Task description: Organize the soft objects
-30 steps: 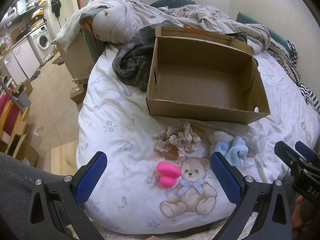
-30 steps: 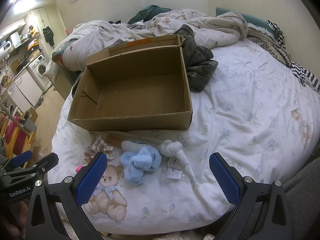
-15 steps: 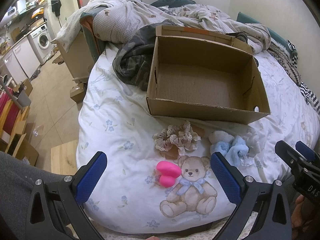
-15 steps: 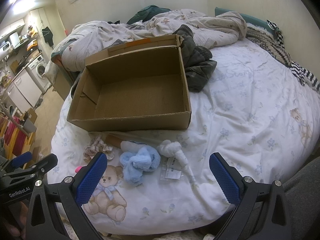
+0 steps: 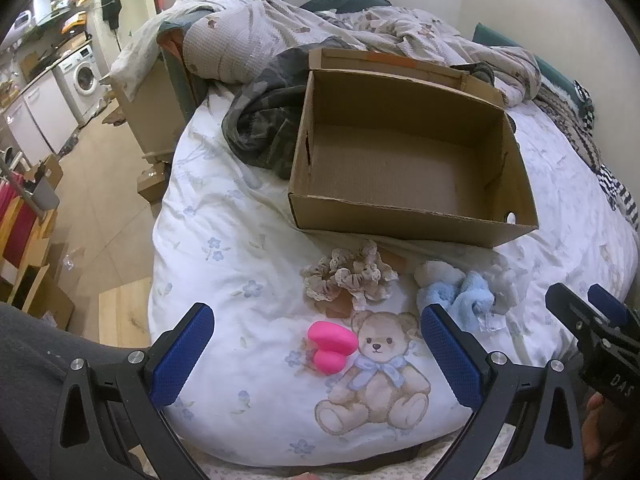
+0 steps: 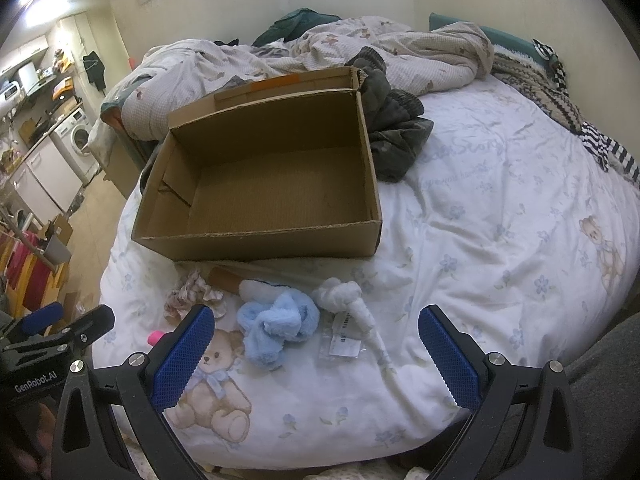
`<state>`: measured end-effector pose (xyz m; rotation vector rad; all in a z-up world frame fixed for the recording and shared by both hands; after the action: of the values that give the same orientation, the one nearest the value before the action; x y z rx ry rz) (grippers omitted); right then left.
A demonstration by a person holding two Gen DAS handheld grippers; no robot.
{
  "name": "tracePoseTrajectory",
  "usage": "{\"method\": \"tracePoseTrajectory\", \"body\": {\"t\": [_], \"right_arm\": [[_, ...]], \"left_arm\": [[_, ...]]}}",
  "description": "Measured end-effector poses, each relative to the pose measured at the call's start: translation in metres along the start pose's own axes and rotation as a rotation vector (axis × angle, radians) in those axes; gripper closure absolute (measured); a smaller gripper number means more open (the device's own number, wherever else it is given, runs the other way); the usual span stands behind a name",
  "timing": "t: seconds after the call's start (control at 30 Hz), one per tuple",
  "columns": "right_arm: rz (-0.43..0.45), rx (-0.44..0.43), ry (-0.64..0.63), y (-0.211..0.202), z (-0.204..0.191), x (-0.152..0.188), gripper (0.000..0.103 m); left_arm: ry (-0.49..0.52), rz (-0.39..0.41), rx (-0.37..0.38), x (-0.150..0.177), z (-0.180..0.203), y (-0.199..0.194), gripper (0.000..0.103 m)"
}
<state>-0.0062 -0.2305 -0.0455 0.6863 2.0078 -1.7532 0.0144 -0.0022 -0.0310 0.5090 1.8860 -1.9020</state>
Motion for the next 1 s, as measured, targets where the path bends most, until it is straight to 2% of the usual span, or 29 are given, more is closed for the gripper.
{"method": "tracePoseTrajectory", "body": {"t": [0.5, 0.7, 1.0], "right_arm": [[-0.004, 0.003, 0.006, -0.002, 0.0, 0.0, 0.0], [-0.028, -0.035, 0.006, -0.004, -0.004, -0.001, 0.0], [-0.093, -0.113, 0.017, -0.01, -0.009, -0.014, 0.0]], "left_arm": [[-0.02, -0.005, -0.008, -0.002, -0.003, 0.001, 0.0], [-0.014, -0.016, 0.019, -0.004, -0.002, -0.003, 0.0], [-0.014, -0.111, 0.002, -0.016, -0.007, -0.002, 0.0]]}}
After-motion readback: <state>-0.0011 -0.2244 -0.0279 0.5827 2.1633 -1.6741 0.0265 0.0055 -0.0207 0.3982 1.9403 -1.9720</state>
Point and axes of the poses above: each gripper's, at about its wrist camera, not at the fingertips, and y roughly the way its jaws point, z to its right, x to its underside, the point moved 3 cm from there along y, roughly the way its jaws point, and after that the axes turned 1 degree about -y, right-handed, at the moved point
